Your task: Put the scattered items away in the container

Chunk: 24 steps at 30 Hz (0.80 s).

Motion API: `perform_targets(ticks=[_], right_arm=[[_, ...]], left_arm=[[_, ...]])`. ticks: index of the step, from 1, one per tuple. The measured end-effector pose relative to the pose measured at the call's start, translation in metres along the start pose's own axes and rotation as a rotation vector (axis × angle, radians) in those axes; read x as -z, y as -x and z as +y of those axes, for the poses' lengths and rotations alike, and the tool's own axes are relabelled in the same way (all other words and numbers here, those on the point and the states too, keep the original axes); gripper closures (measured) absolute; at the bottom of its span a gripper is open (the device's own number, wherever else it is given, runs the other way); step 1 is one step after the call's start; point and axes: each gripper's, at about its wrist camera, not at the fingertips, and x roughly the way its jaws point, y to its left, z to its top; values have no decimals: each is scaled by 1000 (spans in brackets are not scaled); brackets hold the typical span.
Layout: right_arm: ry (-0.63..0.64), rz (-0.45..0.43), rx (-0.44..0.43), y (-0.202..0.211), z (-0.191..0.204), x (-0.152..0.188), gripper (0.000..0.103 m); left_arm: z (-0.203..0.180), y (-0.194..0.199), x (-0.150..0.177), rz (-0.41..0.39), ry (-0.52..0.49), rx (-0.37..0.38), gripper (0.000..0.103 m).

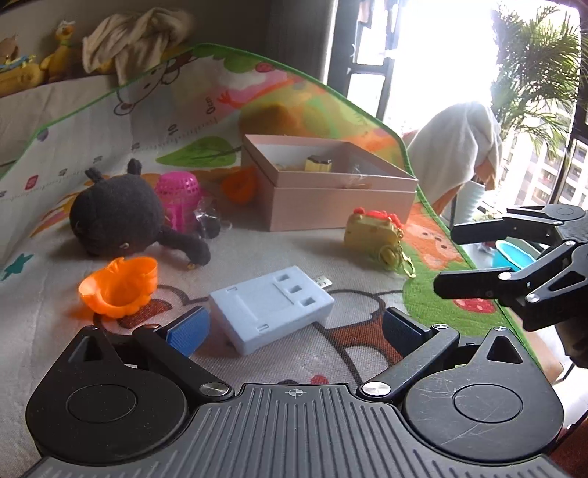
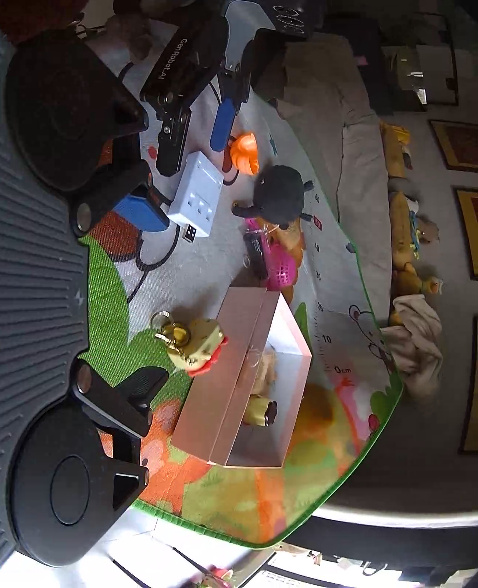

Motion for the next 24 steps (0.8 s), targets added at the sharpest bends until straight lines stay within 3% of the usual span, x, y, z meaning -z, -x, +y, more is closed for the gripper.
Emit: perform_targets(ticks=[3, 7, 11, 16, 18, 20, 21, 24], right_arm=[[-46, 21, 45, -9, -10, 2, 22], [-127, 44, 89, -29, -18, -3, 32], [-229, 30, 119, -56, -24, -18, 32], [-397, 102, 201, -100, -28, -30, 24], [-402, 111, 216, -111, -23, -30, 24], [-388, 120, 245, -119, -20, -29, 31], [-382, 130, 245, -122, -20, -29, 46], [-367, 121, 244, -116, -23, -26, 46]], left_arm=[[6, -3, 1, 8, 30, -14, 1], [3, -4, -2, 7, 41, -4, 1], [-4, -6, -3, 11, 29, 3, 1], [-7, -6, -3, 17, 28, 0, 1], [-6, -6, -3, 18, 36, -4, 1], [-5, -5, -2, 16, 43, -5, 1], [-4, -4, -2, 15, 45, -5, 1], [-3, -3, -2, 11, 47, -7, 1]])
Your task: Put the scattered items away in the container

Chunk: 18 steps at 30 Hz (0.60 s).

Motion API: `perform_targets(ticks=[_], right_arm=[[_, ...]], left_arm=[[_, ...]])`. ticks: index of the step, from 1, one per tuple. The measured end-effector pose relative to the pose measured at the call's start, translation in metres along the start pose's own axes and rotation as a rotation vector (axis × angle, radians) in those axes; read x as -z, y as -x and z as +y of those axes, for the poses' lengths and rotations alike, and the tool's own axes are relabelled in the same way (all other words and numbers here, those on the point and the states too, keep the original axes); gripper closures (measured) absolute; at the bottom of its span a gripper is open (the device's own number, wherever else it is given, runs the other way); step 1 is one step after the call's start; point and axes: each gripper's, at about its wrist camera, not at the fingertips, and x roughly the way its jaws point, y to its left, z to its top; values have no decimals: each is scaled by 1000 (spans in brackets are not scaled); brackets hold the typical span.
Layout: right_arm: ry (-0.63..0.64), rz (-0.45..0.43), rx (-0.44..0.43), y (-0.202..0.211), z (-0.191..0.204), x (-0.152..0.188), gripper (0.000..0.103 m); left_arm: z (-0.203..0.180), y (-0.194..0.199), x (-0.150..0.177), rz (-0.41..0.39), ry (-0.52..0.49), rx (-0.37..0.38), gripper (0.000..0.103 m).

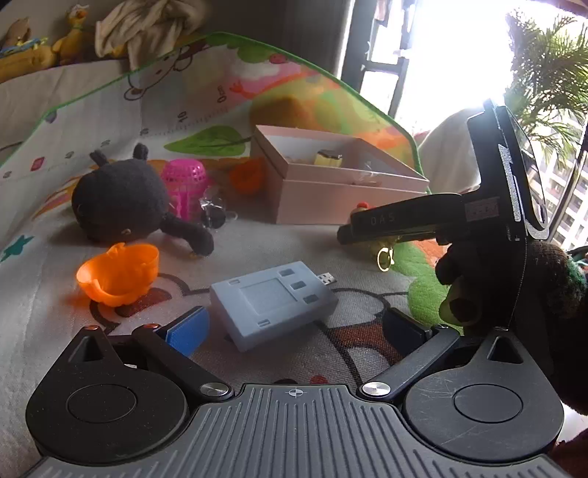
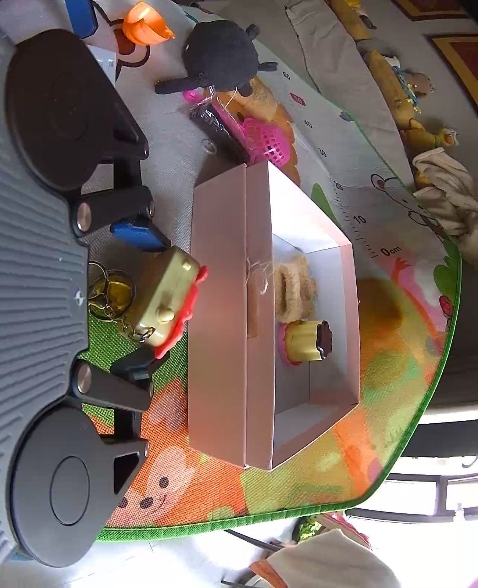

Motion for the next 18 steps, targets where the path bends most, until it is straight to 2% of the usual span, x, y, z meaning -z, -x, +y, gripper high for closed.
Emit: perform_targets(ticks=[3, 8, 14, 18], right_arm=[[31, -8, -28, 13, -8, 8, 47], [102, -35, -61, 50, -24, 31, 47], [121, -122, -66, 85, -38, 54, 46], [114, -124, -83, 84, -39, 62, 47]], left_arm=[[0, 1, 0, 3, 8, -2, 0], [-9, -11, -4, 76, 1, -76, 0], [-23, -32, -13, 111, -69, -69, 0], [-28, -52, -23, 135, -98, -66, 0]])
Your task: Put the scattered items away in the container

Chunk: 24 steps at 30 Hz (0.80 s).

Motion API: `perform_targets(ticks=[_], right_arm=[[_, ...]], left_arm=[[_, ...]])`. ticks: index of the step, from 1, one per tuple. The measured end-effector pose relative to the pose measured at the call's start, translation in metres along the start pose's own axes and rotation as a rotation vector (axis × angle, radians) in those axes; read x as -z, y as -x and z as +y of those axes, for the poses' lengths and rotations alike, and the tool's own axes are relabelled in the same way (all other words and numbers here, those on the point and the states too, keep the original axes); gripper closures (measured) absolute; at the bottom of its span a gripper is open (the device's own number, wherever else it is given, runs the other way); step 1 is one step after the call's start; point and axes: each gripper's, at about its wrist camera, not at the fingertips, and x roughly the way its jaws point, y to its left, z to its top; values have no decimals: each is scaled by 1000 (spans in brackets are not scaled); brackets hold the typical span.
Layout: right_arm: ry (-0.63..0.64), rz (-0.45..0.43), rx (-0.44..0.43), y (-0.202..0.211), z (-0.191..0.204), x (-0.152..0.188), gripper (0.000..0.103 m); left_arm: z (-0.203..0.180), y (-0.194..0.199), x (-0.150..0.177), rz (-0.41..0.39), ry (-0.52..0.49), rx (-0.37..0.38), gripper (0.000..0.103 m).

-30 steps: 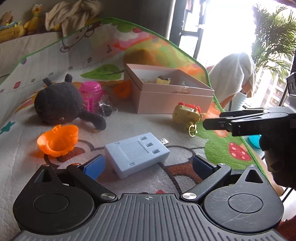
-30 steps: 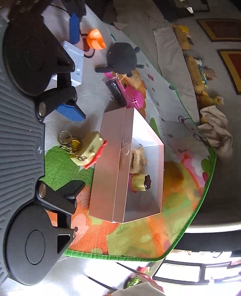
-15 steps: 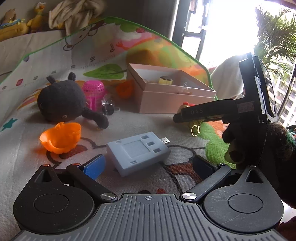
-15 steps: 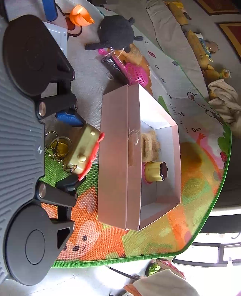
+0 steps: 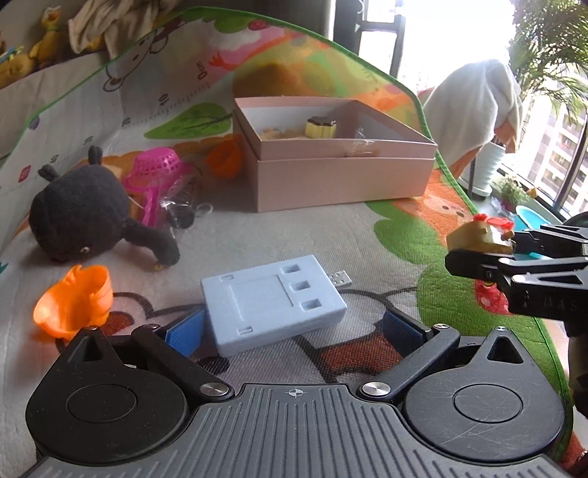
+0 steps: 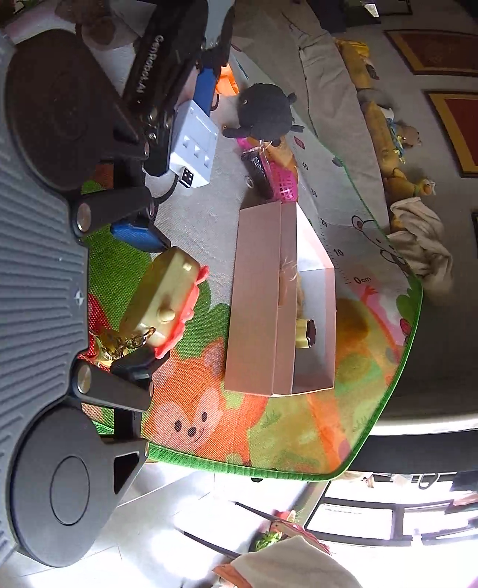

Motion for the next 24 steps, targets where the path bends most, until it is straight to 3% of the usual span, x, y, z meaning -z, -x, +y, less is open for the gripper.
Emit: perform_targets(ticks=[15, 19, 21, 24], right_arm=[[-8, -22, -9, 2, -1, 5, 47], [-1, -33, 1, 4, 1, 5, 34], [8, -33, 7, 5, 2, 5, 34], [68, 13, 5, 4, 4, 6, 25]], left_arm=[[-20, -20, -20, 16, -159, -121, 0], [-21, -20, -21, 17, -147, -101, 0], [-24, -20, -19, 24, -147, -97, 0], [-22, -18, -17, 31, -132, -95, 0]])
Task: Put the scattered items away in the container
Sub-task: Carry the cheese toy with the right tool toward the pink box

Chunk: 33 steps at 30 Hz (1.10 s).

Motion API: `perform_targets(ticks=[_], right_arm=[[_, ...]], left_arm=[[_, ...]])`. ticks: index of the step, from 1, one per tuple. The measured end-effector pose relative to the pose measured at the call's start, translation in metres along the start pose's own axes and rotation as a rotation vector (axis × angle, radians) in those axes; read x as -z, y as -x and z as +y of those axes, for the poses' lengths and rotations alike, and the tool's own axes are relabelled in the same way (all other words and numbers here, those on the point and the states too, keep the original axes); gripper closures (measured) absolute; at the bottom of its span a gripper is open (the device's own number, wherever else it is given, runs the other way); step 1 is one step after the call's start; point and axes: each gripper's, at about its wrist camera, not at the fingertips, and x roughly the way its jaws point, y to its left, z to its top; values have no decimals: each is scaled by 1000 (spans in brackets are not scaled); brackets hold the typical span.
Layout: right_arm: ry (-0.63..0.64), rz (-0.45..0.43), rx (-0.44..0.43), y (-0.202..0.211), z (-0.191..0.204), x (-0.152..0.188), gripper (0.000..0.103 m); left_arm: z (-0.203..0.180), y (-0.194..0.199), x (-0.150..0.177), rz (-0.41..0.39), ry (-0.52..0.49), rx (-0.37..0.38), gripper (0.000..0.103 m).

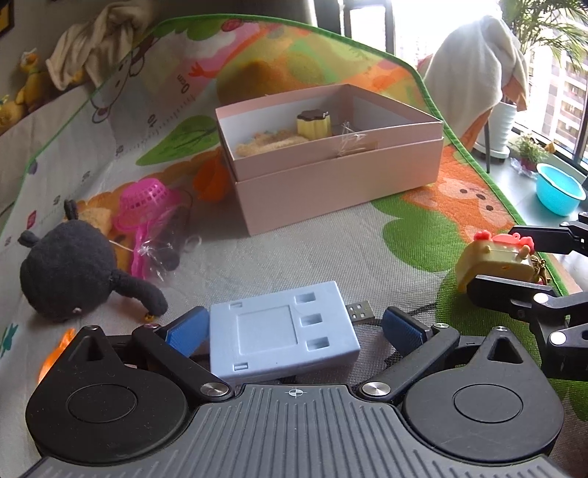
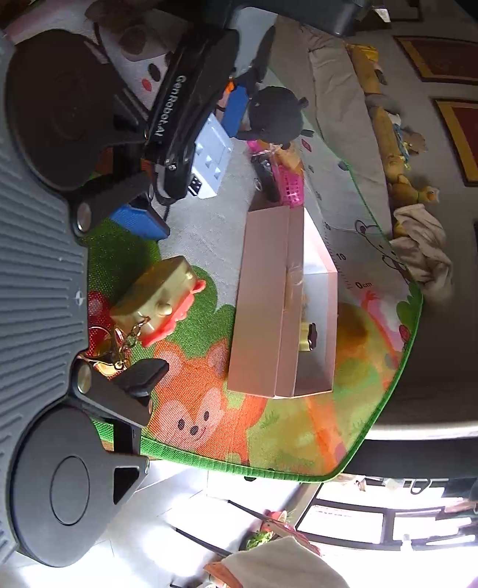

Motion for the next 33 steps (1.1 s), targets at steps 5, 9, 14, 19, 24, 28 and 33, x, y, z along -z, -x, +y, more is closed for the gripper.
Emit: perform_targets(ticks=[5, 9, 14, 19, 24, 28, 33], right_arm=[[67, -6, 128, 1, 1, -2, 23], [4, 2, 67, -1, 2, -8, 23], [40, 33, 57, -11, 12, -8, 59], [18, 38, 49, -9, 8, -5, 72], [17, 28, 45, -7, 7, -4, 74], [14, 23, 36, -4, 6, -4, 75], [21, 4, 30, 2, 7, -8, 75]], left_arm=[[6, 6, 2, -3, 21, -5, 0], [5, 8, 3, -7, 32, 14, 0], [5, 12, 5, -11, 51, 21, 0], [3, 9, 3, -9, 74, 10, 0], [-2, -2, -2, 9, 58, -15, 0], [-2, -2, -3, 2, 50, -16, 1], [-4, 3, -1, -2, 25, -3, 7]])
